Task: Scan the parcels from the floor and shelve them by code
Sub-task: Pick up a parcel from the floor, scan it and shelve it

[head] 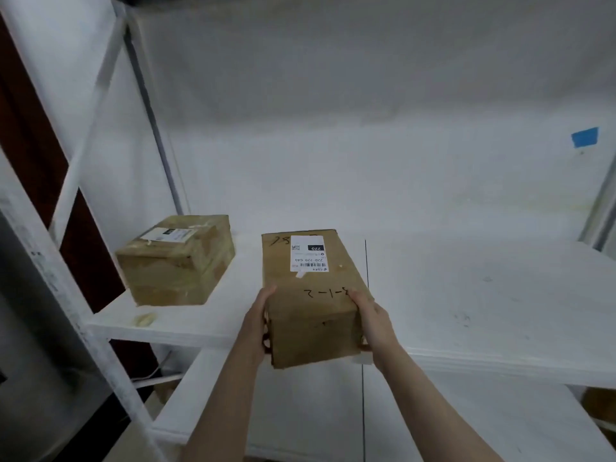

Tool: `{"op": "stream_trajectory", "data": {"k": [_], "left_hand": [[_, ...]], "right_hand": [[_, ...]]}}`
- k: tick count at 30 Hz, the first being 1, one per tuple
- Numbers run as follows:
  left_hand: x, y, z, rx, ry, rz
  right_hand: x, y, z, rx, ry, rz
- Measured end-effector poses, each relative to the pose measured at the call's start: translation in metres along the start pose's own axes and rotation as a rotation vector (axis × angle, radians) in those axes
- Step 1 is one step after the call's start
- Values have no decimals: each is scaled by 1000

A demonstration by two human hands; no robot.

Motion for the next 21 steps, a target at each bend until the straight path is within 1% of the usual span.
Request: {"op": "stream_trajectory", "data": {"k": [3, 5, 8, 10, 14, 21], "left_hand": [[-7, 9, -9, -31, 68, 21], [-5, 11, -14, -62, 81, 37], [-2, 14, -21, -53, 100, 30], [-2, 15, -24, -76, 118, 6], [-3, 16, -25, -94, 109, -46], [-6, 12, -12, -73, 76, 16]], "right_hand": [[-5, -6, -7, -2, 16, 99], [-7, -7, -8, 11, 10, 109], [-8, -7, -11, 35, -28, 92], [-7, -7, -13, 43, -53, 76], [-6, -6, -15, 70, -65, 39], [-6, -6, -10, 180, -79, -58]]}}
Point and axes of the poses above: each hand's wrist, its own z-axis away from the middle knuckle, its own y-axis out of the back of the hand, x = y × z, the point moved 3 cm from there along -z, towards the middle knuckle
